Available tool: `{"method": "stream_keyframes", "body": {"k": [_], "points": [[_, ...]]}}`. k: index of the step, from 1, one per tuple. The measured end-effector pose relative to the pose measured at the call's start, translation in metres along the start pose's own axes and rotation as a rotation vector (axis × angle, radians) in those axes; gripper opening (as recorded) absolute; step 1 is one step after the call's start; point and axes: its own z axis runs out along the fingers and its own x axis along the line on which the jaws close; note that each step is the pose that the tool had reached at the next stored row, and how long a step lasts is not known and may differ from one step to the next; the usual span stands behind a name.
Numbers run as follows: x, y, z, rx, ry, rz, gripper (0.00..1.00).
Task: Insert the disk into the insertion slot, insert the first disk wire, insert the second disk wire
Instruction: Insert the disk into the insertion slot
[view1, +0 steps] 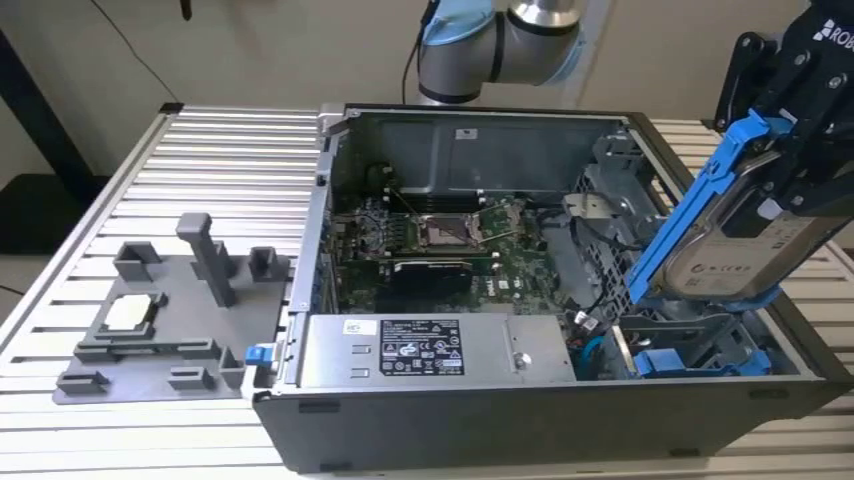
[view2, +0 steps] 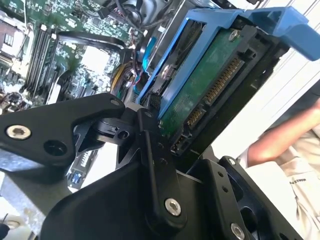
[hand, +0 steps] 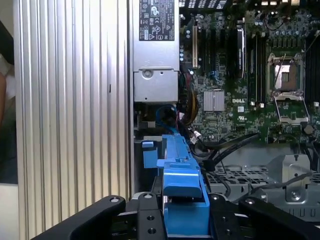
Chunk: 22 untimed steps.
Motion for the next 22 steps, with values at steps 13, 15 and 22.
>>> {"method": "stream_keyframes", "body": {"k": [13, 15, 22], "points": [[-0.0001, -0.0054, 0.0160, 0.0011, -0.0006, 0.014, 0.33], [-0.0001, -0.0061, 0.0191, 0.0030, -0.0005, 0.014, 0.33], [0.0013, -0.0081, 0.0305, 0.0106, -0.0006, 0.014, 0.33]]}}
